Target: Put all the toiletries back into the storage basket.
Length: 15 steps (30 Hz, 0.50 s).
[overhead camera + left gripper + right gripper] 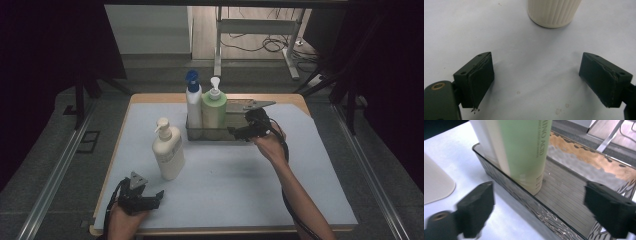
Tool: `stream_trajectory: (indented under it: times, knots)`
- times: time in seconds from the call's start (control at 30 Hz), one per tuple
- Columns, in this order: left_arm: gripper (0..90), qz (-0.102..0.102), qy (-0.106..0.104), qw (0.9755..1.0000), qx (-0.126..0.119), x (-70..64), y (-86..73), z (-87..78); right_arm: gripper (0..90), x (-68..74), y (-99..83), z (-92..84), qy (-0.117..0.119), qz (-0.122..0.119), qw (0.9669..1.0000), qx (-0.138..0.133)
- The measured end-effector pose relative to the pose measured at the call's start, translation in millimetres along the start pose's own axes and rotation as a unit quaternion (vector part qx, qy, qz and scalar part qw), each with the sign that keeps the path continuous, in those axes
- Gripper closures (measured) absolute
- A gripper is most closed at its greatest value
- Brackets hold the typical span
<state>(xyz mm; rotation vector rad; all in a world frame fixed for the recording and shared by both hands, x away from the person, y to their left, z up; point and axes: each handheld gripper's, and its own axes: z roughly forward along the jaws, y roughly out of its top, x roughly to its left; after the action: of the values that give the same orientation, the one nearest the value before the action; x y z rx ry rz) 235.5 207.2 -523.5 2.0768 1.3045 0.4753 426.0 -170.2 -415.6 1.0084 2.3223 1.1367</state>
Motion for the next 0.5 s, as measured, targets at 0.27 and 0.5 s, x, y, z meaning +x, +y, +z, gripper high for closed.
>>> stream_trajectory:
  times: [0.27, 0.5]
  knots:
    - [12.3, 0.0, 0.0, 1.0, 0.0, 0.2, 0.1, 0.1, 0.0, 10.1, -8.6, -16.5, 0.0, -0.036, 0.9993, 0.009]
    - [12.3, 0.0, -0.001, 1.0, 0.0, 0.2, 0.1, 0.1, 0.0, 13.1, -24.4, -32.9, 0.003, -0.032, 0.9994, 0.013]
